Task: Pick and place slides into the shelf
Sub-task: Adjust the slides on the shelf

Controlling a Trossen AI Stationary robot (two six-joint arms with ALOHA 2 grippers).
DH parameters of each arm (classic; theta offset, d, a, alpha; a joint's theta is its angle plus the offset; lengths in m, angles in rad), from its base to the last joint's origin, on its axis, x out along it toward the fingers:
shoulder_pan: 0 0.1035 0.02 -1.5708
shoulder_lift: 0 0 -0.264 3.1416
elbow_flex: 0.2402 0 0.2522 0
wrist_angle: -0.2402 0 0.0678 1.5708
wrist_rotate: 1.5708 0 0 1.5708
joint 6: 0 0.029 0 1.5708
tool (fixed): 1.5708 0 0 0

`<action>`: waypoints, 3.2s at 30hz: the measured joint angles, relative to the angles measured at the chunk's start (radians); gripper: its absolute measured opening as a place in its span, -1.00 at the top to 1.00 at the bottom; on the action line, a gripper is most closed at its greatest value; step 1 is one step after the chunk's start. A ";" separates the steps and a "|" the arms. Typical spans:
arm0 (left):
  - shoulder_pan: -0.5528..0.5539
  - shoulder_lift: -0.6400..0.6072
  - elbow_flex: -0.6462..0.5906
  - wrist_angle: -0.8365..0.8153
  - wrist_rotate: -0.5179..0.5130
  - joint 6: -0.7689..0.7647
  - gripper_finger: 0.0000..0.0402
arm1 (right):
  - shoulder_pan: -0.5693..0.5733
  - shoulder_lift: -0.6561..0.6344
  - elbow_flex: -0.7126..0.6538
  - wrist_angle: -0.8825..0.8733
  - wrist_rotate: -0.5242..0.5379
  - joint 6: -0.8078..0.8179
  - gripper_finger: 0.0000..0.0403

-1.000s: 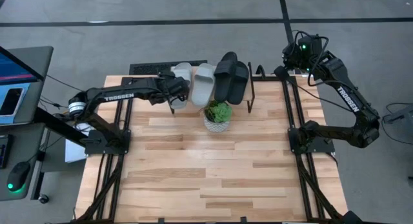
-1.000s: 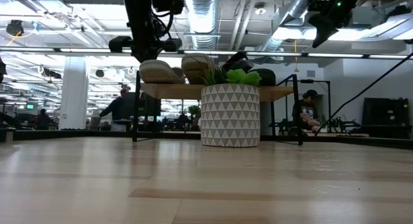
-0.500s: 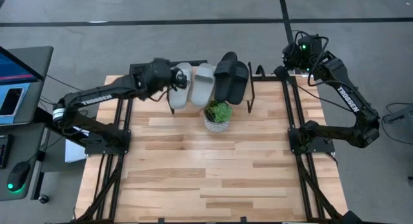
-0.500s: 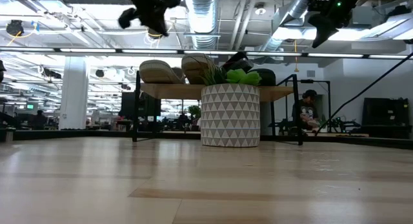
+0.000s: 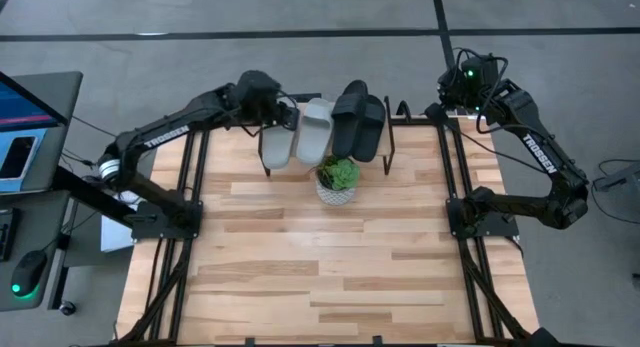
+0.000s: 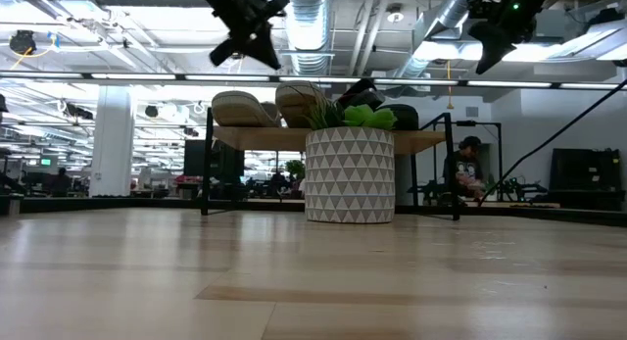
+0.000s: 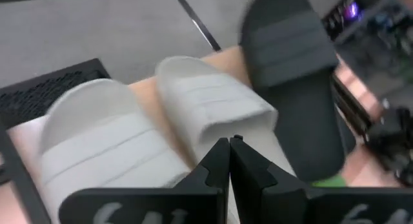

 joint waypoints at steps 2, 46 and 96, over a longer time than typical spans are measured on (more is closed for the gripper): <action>-0.025 0.029 0.066 -0.065 -0.026 0.032 1.00 | 0.000 0.000 0.000 0.000 0.000 0.000 1.00; -0.141 0.430 0.403 -0.324 -0.141 0.230 1.00 | -0.019 0.000 0.000 0.023 0.000 -0.037 1.00; -0.161 0.435 0.404 -0.326 -0.180 0.221 1.00 | -0.017 0.000 0.000 0.015 -0.001 -0.043 1.00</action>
